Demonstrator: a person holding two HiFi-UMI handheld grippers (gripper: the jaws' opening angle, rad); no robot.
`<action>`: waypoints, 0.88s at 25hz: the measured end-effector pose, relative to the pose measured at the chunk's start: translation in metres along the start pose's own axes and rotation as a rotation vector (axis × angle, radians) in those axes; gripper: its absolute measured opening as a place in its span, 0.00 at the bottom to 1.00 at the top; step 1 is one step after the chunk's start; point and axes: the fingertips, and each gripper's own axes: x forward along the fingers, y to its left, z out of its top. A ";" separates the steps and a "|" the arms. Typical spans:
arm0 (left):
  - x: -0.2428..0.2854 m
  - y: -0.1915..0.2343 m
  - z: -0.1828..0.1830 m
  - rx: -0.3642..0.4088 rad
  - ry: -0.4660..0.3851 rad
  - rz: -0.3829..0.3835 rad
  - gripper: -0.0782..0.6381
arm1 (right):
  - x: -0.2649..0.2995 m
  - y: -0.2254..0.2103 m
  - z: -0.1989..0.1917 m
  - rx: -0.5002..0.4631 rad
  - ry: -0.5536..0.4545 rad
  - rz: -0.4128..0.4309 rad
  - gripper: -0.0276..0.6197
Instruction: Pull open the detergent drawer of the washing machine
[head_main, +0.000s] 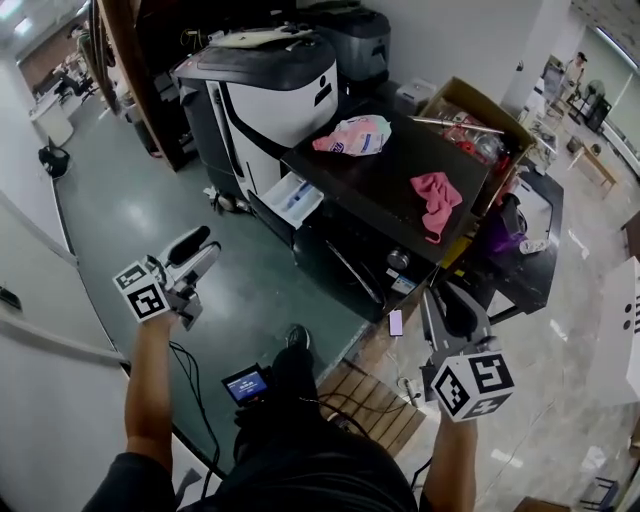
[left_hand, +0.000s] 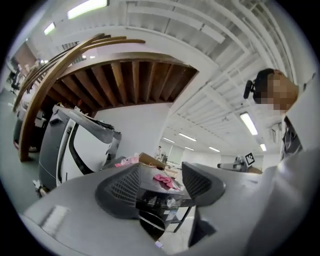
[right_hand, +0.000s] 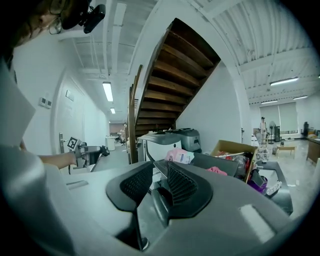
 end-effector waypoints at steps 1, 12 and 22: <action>-0.001 -0.005 0.003 0.029 0.007 0.022 0.51 | -0.002 0.003 0.002 -0.004 -0.005 0.004 0.17; 0.000 -0.073 0.045 0.355 0.038 0.191 0.51 | -0.024 0.020 0.032 -0.048 -0.078 0.035 0.17; 0.014 -0.131 0.046 0.592 0.022 0.226 0.51 | -0.041 0.020 0.026 -0.077 -0.024 0.031 0.17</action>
